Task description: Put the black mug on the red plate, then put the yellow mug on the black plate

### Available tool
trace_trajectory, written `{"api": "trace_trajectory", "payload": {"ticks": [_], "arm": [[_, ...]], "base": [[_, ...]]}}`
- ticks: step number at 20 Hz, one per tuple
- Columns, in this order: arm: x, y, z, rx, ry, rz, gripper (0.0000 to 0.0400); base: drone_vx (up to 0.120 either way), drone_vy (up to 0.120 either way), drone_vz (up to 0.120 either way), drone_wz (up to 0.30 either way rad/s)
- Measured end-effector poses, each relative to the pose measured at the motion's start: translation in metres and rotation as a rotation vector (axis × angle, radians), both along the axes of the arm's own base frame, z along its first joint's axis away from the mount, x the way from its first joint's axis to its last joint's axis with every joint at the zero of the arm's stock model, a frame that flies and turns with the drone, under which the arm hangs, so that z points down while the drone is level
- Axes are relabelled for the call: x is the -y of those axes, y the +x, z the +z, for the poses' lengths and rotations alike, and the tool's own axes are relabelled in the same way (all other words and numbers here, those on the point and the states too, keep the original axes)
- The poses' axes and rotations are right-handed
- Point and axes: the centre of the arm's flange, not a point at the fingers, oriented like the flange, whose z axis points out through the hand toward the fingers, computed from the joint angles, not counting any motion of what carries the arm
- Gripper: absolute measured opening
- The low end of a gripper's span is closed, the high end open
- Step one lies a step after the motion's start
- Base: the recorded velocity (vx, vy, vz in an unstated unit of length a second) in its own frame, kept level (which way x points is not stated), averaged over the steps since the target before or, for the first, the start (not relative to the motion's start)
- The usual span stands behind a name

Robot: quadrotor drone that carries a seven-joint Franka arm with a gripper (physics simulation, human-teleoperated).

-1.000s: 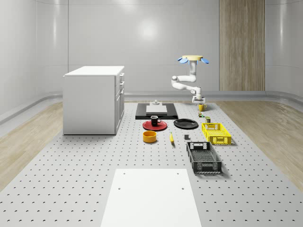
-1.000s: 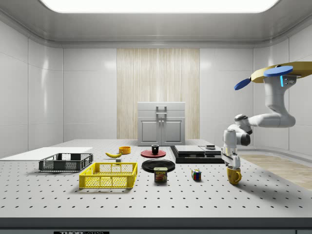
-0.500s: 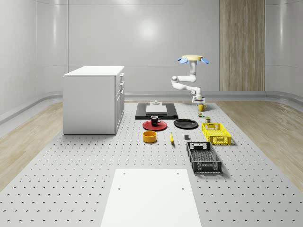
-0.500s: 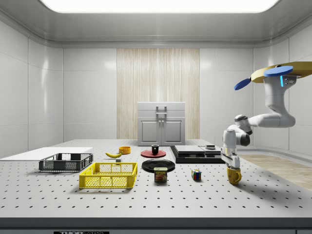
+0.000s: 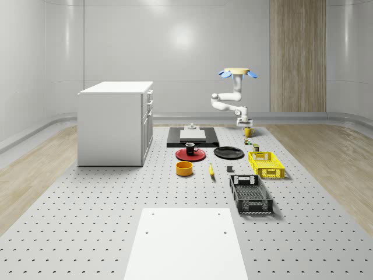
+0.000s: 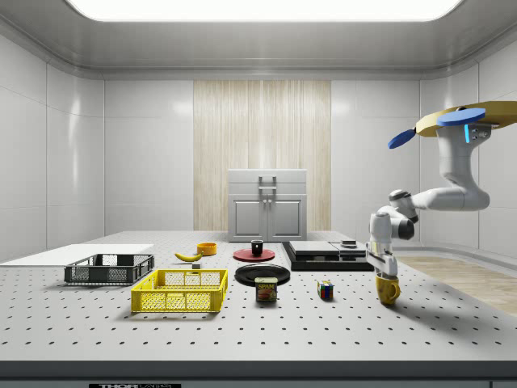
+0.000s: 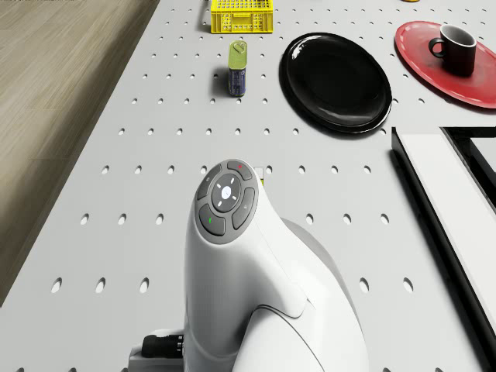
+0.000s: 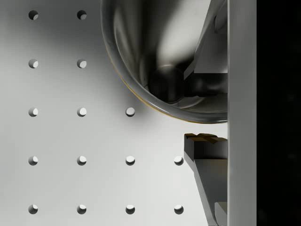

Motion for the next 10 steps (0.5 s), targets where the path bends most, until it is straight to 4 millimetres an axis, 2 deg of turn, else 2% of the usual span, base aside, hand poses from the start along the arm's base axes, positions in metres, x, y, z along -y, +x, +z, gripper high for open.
{"api": "trace_trajectory", "payload": {"ticks": [5,10], "arm": [[0.000,0.000,-0.014,0.000,0.000,0.000,0.0111],[0.000,0.000,-0.019,0.000,0.000,0.000,0.0110]], "base": [[0.000,0.000,0.120,0.000],[0.120,-0.112,0.120,0.000]]}}
